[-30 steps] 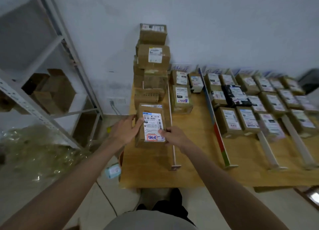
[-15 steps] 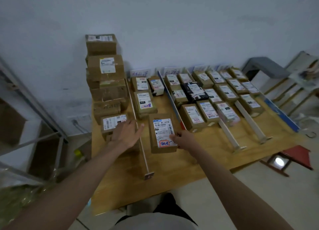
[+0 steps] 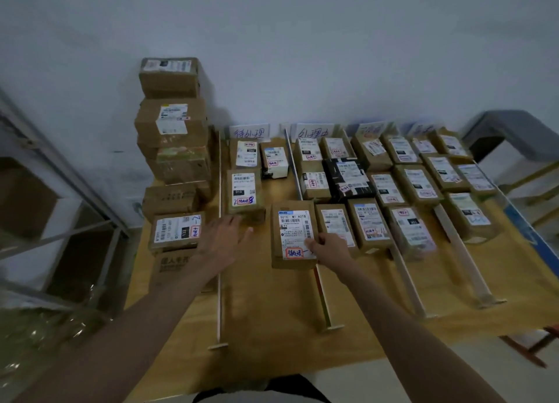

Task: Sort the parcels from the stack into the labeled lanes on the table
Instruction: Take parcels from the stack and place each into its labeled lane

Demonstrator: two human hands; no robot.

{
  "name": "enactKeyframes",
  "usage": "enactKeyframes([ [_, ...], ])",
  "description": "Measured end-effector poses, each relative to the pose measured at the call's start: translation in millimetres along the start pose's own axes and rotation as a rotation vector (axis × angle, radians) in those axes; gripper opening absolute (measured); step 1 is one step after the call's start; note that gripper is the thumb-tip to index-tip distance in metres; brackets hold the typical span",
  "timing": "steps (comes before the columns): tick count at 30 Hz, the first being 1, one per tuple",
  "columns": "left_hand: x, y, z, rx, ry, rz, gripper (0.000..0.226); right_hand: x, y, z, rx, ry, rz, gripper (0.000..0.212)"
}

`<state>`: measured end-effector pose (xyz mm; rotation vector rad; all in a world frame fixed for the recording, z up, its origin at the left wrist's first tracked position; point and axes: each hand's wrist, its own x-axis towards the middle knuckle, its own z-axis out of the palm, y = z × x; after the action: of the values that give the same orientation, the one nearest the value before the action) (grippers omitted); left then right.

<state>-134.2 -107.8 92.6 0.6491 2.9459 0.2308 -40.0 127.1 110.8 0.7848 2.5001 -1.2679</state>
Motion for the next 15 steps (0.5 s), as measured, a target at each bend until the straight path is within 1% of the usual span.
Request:
enactKeyframes([
  [4, 14.8, 17.1, 6.5, -0.001, -0.016, -0.083, 0.049, 32.6, 6.9, -17.5, -0.008, -0.014, -0.022, 0.03],
  [8, 24.4, 28.4, 10.2, -0.004, -0.029, -0.128, 0.049, 61.3, 10.2, -27.4, -0.014, -0.068, -0.037, 0.026],
  [11, 32.1, 29.9, 13.1, -0.006, -0.047, -0.154, 0.05, 79.2, 10.1, -29.1, 0.015, -0.087, -0.037, 0.023],
  [15, 47.2, 26.5, 16.8, -0.034, -0.063, -0.191, 0.05, 101.5, 4.8, -26.5, 0.044, -0.121, -0.021, 0.026],
])
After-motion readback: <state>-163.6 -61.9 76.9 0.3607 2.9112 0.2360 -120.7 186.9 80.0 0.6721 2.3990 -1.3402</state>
